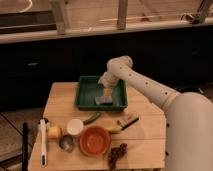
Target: Place sponge in tray
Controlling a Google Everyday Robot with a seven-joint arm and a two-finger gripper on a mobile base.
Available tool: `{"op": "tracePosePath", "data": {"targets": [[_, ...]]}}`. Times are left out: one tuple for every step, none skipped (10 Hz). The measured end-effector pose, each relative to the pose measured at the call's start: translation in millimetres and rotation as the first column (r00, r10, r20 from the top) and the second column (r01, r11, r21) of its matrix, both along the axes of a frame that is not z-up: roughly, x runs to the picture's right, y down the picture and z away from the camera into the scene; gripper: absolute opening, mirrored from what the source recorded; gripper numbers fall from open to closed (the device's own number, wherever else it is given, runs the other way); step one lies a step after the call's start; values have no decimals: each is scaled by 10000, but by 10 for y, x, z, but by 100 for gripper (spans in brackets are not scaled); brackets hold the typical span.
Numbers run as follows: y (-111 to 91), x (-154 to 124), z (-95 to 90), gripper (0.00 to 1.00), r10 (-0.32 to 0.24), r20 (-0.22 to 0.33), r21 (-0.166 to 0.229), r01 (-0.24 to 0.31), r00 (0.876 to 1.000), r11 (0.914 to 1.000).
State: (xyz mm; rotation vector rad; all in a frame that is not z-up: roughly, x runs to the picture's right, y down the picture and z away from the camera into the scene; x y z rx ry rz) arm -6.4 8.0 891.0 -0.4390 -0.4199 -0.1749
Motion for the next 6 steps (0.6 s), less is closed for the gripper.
{"op": "tracePosePath", "data": {"targets": [[1,15,3,80,13,-27,-27,-13,10000,10000],[3,24,8,80,40,-32,-52,-40,10000,10000],[2,19,11,80,56,0,-69,-56,10000,10000],[1,24,12,80,109,53,-81,-108,9999,9999],[-1,37,11,80,169,95,-80,-168,9998,9998],[-5,54,10,80,208,129,-70,-207,9997,9998]]}}
